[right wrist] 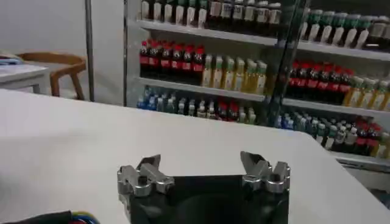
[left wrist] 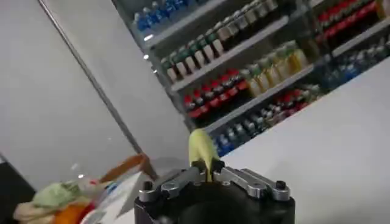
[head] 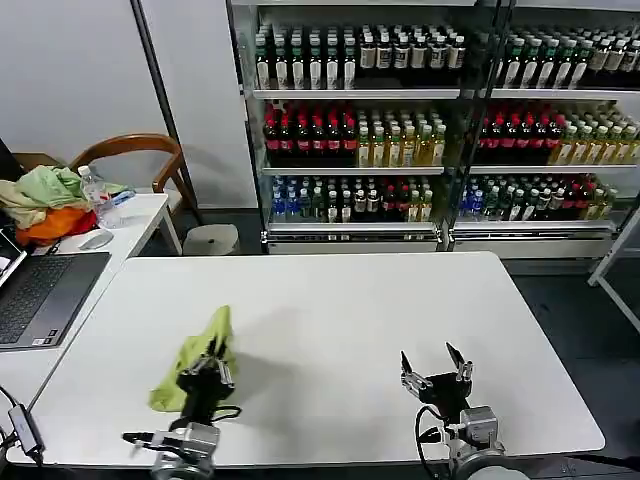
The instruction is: Fold and organize the clothes.
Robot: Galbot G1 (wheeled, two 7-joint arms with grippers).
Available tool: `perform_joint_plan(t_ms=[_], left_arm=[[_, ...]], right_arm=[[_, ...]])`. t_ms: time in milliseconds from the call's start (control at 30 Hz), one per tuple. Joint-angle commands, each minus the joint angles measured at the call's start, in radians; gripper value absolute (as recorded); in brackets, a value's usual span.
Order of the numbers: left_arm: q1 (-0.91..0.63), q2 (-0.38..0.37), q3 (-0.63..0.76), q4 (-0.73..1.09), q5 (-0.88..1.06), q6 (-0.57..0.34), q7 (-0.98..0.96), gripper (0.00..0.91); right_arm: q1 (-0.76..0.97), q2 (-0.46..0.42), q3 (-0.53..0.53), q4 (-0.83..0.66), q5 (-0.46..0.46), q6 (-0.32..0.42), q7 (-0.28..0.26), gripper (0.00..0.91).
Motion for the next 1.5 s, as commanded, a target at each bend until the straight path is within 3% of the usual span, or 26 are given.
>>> perform_joint_plan(t_ms=[33, 167, 400, 433, 467, 500, 700, 867, 1067, 1200, 1367, 1500], left_arm=[[-0.161, -0.152, 0.190, 0.143, -0.033, -0.018, -0.011, 0.081], [-0.245, -0.186, 0.195, 0.209, -0.100, 0.001, -0.023, 0.081], [-0.272, -0.227, 0.228, 0.264, -0.051, -0.006, -0.044, 0.081], [-0.275, -0.236, 0.241, 0.268, -0.060, -0.007, -0.040, 0.161], [-0.280, -0.243, 0.252, 0.273, -0.078, -0.011, -0.040, 0.161], [-0.284, -0.251, 0.263, 0.274, -0.103, -0.012, -0.041, 0.907], [-0.315, -0.284, 0.294, 0.256, -0.334, -0.055, -0.028, 0.907], [-0.323, -0.260, 0.265, 0.206, -0.415, -0.133, 0.010, 0.907], [-0.296, -0.121, 0.024, 0.149, -0.407, -0.184, 0.045, 0.907], [-0.223, 0.024, -0.213, 0.176, -0.461, -0.196, 0.046, 0.907], [-0.152, 0.090, -0.361, 0.180, -0.540, -0.206, 0.064, 0.907], [-0.115, 0.091, -0.391, 0.171, -0.542, -0.204, 0.076, 0.907]], right_arm=[[0.006, -0.006, 0.014, 0.011, -0.004, -0.010, 0.001, 0.907], [0.002, -0.006, 0.020, 0.012, -0.005, -0.010, -0.002, 0.907], [0.007, -0.003, 0.017, 0.007, -0.008, -0.011, -0.006, 0.907], [0.011, -0.003, 0.015, 0.005, -0.008, -0.012, -0.007, 0.907], [0.013, -0.003, 0.015, 0.005, -0.008, -0.012, -0.007, 0.907], [0.016, -0.003, 0.014, 0.004, -0.008, -0.012, -0.007, 0.907], [0.042, -0.009, 0.022, -0.008, -0.003, -0.014, -0.015, 0.907], [0.080, -0.015, 0.029, -0.036, 0.005, -0.016, -0.035, 0.907], [0.149, -0.003, -0.020, -0.085, 0.053, -0.019, -0.054, 0.907], [0.220, 0.037, -0.112, -0.134, 0.265, -0.075, -0.014, 0.907], [0.295, 0.101, -0.248, -0.220, 0.275, -0.093, -0.037, 0.907], [0.352, 0.138, -0.324, -0.287, 0.332, -0.136, -0.059, 0.907]])
